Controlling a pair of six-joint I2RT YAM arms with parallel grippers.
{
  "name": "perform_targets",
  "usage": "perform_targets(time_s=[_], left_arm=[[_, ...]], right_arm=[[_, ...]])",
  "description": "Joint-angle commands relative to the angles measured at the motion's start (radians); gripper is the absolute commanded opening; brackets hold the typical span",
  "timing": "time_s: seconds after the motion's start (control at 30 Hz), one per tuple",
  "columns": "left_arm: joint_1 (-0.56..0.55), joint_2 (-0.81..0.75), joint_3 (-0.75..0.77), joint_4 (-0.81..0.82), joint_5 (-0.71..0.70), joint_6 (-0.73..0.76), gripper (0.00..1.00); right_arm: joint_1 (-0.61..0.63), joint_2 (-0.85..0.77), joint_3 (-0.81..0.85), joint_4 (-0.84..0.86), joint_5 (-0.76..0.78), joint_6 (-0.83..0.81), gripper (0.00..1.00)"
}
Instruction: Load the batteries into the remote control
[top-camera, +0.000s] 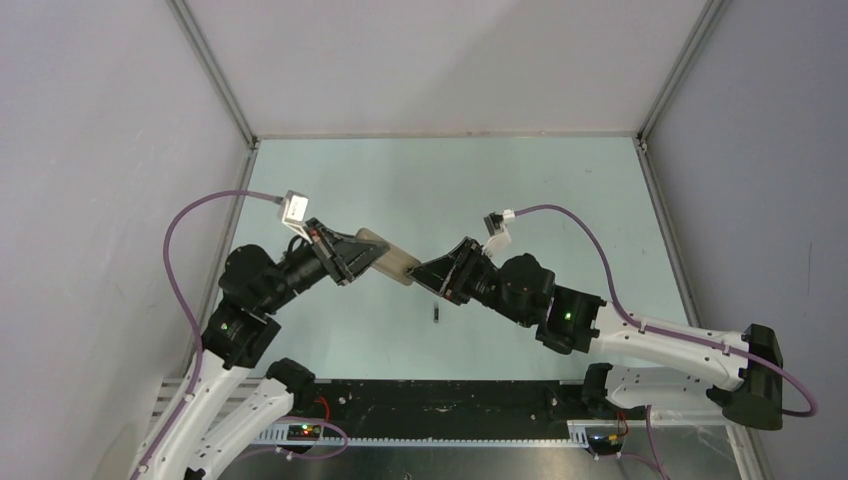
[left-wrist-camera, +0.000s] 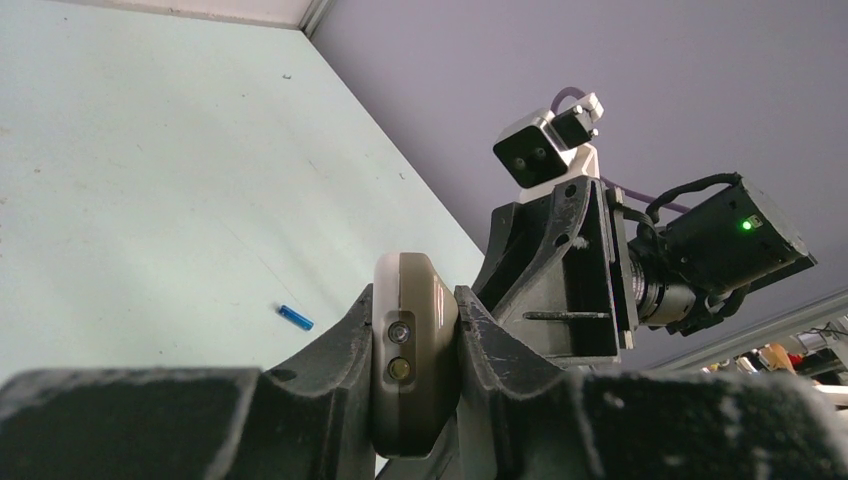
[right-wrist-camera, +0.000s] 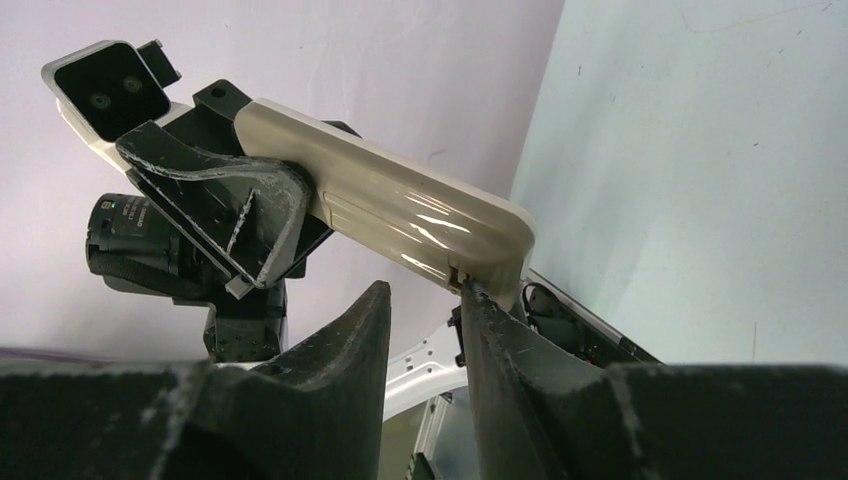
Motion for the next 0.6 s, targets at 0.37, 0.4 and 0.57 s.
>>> perform_targets(time_s=[0.37, 0.4, 0.57], left_arm=[[0.004, -0.026, -0.034, 0.081, 0.022, -0.021, 0.00], [0.006, -0.026, -0.035, 0.081, 0.018, -0.020, 0.00], [0.005, -0.035, -0.043, 0.084, 0.003, -0.013, 0.00]], right_arm=[[0.005, 0.002, 0.015, 0.068, 0.059, 0.001, 0.33], [0.008, 0.000, 0.013, 0.063, 0.061, 0.010, 0.33], [0.014, -0.019, -0.007, 0.023, 0.084, 0.056, 0.34]])
